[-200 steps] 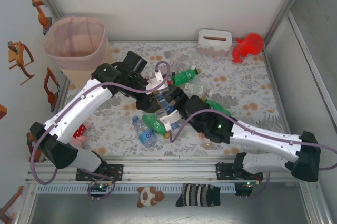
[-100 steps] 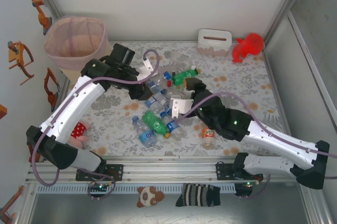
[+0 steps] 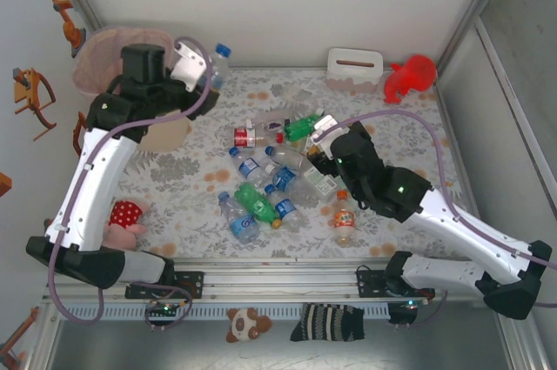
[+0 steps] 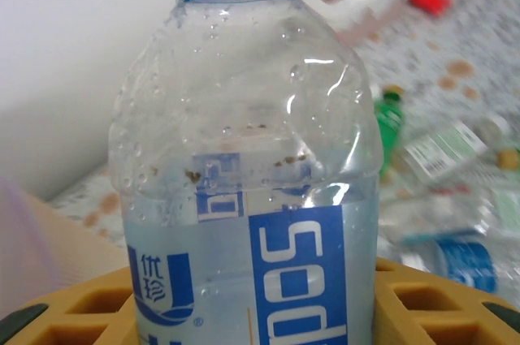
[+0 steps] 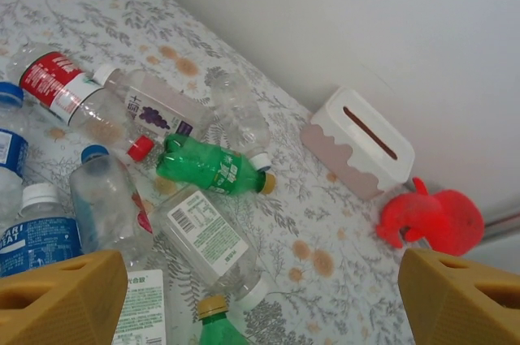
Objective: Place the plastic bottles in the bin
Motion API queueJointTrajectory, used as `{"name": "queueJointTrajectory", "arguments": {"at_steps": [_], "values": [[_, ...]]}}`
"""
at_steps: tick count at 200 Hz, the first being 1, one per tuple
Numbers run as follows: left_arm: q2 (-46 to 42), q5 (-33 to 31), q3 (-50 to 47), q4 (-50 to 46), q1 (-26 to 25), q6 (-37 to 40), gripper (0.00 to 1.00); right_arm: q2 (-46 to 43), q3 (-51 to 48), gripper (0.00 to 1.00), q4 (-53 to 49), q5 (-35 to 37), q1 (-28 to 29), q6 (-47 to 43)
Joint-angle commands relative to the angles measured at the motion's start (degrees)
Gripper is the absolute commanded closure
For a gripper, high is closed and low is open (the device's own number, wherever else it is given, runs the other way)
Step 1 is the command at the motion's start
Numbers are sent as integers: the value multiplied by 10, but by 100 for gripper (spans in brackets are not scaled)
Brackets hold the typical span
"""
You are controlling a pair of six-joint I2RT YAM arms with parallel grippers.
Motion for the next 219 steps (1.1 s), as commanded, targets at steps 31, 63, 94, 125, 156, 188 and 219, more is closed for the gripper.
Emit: {"name": "queueJointTrajectory", "arguments": {"at_steps": [31,63,94,125,156,188,219], "values": [[59,26,100,35,111,-46,49,-13,24,15,-50,24,-5,63],[107,37,145,35,177,-90,49,-19,19,15,-56,27,-4,67],[150,54,174,26,229,-126,50,-20,19,15,-58,33,-4,63],[195,52,189,8,256,-130,52,-17,22,15,-59,35,-5,58],[230,45,178,-3,262,-113,53,-5,24,16,-63,37,-4,52],[268,55,167,-21,263,-103,54,9,27,16,-65,38,-4,51],[307,66,160,-45,269,-93,54,15,36,19,-71,35,-4,50]]}}
